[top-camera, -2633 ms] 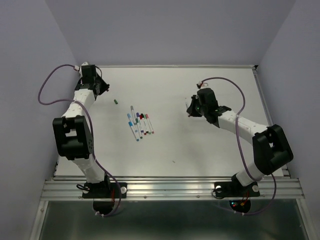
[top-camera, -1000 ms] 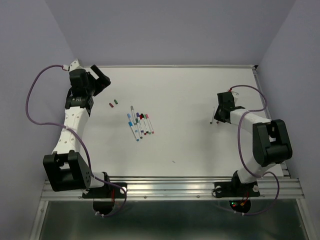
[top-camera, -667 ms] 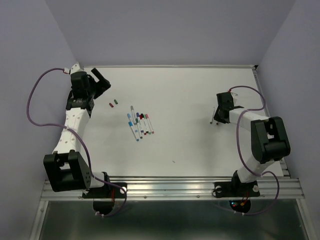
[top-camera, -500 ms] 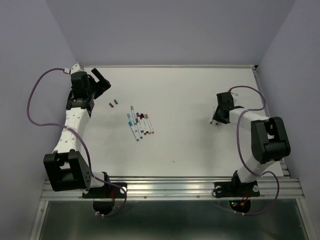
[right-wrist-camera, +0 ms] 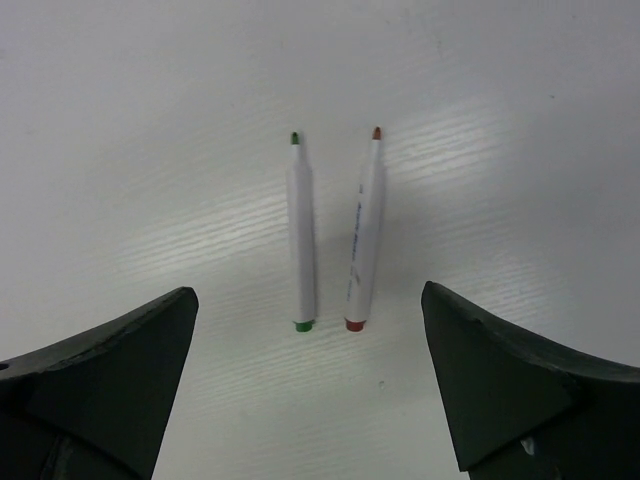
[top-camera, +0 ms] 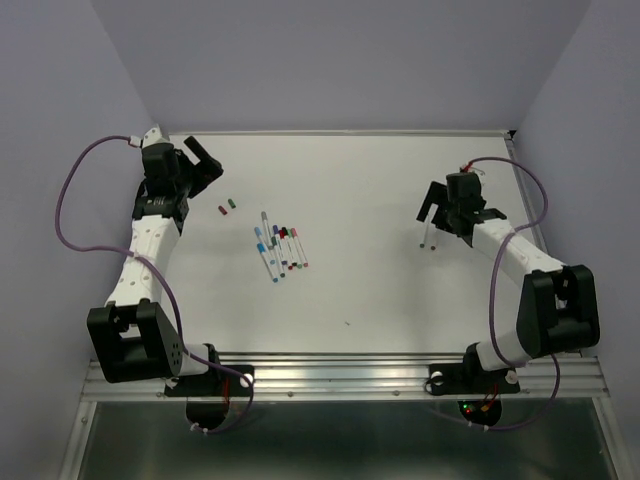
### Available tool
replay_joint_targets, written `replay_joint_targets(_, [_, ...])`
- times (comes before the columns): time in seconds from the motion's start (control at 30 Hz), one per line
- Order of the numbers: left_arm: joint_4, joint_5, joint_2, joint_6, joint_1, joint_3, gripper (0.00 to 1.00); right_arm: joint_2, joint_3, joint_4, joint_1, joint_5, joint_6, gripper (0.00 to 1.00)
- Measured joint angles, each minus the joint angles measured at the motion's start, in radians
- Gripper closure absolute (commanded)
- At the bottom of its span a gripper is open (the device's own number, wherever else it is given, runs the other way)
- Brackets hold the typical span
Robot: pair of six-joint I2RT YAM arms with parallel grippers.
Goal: Open the pen caps
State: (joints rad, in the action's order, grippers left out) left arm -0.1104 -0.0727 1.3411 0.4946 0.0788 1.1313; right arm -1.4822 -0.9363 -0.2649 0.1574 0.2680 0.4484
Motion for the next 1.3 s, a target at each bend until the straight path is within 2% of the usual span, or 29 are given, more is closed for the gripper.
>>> replay_joint_targets(0.17, [0.006, -0.021, 0.000, 0.000, 0.000, -0.006, 0.01, 0.042, -0.055, 0.005, 0.042, -0.125, -0.050, 0.00])
replay_joint_targets(0.33, [0.010, -0.037, 0.000, 0.000, 0.000, -0.007, 0.01, -0.010, -0.145, 0.011, 0.257, -0.135, -0.108, 0.00])
replay_joint_targets(0.43, [0.014, -0.044, 0.000, 0.000, 0.000, -0.012, 0.01, -0.119, -0.237, 0.021, 0.417, -0.132, -0.148, 0.00])
replay_joint_targets(0.6, [0.016, -0.056, 0.001, 0.000, 0.000, -0.027, 0.01, -0.330, -0.379, 0.011, 0.557, -0.118, -0.196, 0.00])
replay_joint_targets(0.87, [0.021, -0.068, 0.004, 0.000, 0.000, -0.043, 0.01, -0.535, -0.558, -0.013, 0.623, -0.126, -0.242, 0.00])
replay_joint_targets(1.3, [0.025, -0.078, 0.005, 0.000, 0.000, -0.043, 0.01, -0.671, -0.659, -0.042, 0.656, -0.126, -0.267, 0.00])
